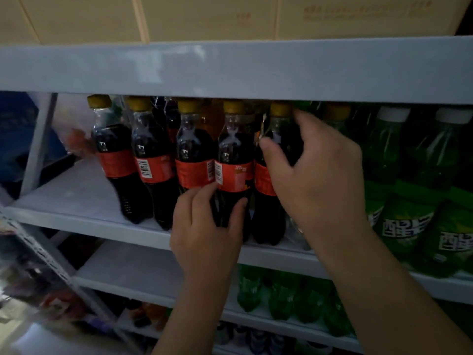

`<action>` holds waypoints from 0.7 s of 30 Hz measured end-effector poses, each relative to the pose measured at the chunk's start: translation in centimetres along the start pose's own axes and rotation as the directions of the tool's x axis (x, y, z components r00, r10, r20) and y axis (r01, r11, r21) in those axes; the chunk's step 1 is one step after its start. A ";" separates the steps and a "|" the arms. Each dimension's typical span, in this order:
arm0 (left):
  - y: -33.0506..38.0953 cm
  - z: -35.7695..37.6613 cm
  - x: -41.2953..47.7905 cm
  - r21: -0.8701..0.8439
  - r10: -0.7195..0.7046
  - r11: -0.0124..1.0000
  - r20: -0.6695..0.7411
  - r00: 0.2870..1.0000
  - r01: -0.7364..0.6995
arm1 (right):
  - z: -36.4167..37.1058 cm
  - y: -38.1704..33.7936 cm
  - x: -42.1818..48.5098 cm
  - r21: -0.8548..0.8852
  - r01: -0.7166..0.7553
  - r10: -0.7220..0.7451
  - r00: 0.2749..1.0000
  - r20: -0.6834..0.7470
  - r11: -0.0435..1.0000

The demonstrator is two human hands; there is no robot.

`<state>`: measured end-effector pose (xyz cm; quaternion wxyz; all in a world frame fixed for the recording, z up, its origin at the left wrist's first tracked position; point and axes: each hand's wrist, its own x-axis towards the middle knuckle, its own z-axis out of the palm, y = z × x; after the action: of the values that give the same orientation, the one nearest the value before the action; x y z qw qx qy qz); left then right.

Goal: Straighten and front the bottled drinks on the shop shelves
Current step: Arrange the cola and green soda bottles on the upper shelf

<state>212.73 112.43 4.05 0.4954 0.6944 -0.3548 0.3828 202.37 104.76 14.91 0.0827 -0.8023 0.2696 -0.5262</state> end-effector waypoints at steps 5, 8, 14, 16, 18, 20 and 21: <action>-0.6 0.7 2.9 0.033 0.168 0.986 -0.111 0.979 -0.166 | 2.9 -1.0 1.2 -0.157 -0.148 0.130 0.984 -0.119 0.977; -1.1 1.0 4.6 -0.074 0.213 0.974 -0.022 0.977 -0.214 | 3.3 -1.1 1.7 -0.148 -0.220 0.202 0.971 -0.124 0.964; -2.5 0.5 7.4 -0.157 0.263 0.961 0.276 0.924 -0.227 | 2.3 -1.0 2.5 0.068 -0.366 0.366 0.930 0.025 0.928; -2.8 0.2 8.1 -0.129 0.265 0.964 0.385 0.884 -0.233 | 1.7 -1.3 2.8 0.169 -0.433 0.423 0.901 0.092 0.885; -2.7 -0.1 8.6 -0.107 0.257 0.966 0.472 0.844 -0.234 | 1.5 -1.3 2.9 0.227 -0.467 0.450 0.884 0.125 0.855; -2.4 -0.6 9.0 -0.081 0.264 0.963 0.502 0.824 -0.259 | 1.6 -1.3 2.8 0.207 -0.452 0.443 0.892 0.089 0.868; -2.2 -0.9 9.2 -0.067 0.279 0.956 0.498 0.821 -0.285 | 1.8 -1.3 2.6 0.162 -0.419 0.417 0.908 0.049 0.893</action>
<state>218.66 112.85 11.49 0.3204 0.7123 -0.5679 0.2597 205.24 104.23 16.77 0.2630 -0.7190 0.3897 -0.5119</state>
